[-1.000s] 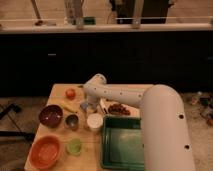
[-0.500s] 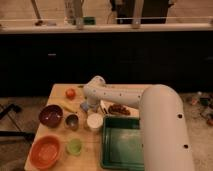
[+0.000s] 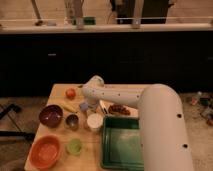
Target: Place sponge in metal cup
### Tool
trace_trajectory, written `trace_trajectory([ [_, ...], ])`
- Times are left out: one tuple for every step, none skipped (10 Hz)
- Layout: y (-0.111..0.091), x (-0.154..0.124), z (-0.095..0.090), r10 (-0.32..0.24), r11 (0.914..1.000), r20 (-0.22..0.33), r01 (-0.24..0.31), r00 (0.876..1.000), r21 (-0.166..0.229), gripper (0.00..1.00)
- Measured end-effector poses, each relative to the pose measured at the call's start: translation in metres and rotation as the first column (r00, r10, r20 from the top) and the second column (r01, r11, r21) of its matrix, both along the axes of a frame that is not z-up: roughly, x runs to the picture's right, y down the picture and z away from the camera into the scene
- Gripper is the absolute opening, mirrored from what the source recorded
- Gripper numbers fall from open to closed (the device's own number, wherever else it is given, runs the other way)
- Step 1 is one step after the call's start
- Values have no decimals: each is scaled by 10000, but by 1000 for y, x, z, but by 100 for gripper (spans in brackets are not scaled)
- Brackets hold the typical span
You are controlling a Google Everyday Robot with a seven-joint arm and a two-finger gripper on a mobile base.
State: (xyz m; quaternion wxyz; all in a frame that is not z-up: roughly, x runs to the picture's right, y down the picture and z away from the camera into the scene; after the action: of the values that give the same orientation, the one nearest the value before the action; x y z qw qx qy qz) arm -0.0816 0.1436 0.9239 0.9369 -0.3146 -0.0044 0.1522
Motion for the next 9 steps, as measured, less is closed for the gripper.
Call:
trace_trajectory([
  [0, -1, 0, -11, 10000, 5, 11, 10000, -1, 2],
  [-1, -1, 0, -1, 10000, 17, 1, 10000, 23, 0],
  [-2, -1, 1, 12, 10000, 38, -12, 10000, 74, 0],
  [-3, -1, 1, 40, 9999, 57, -41, 10000, 115, 0],
  [-4, -1, 1, 45, 9998, 64, -46, 10000, 168, 0],
  [-7, -2, 0, 63, 9996, 92, -66, 9999, 283, 0],
  [-9, -2, -1, 114, 9993, 113, -117, 9999, 344, 0],
  [-12, 0, -2, 162, 9989, 130, -168, 9998, 447, 0],
  [-16, 0, -4, 202, 9983, 192, -212, 9996, 545, 0],
])
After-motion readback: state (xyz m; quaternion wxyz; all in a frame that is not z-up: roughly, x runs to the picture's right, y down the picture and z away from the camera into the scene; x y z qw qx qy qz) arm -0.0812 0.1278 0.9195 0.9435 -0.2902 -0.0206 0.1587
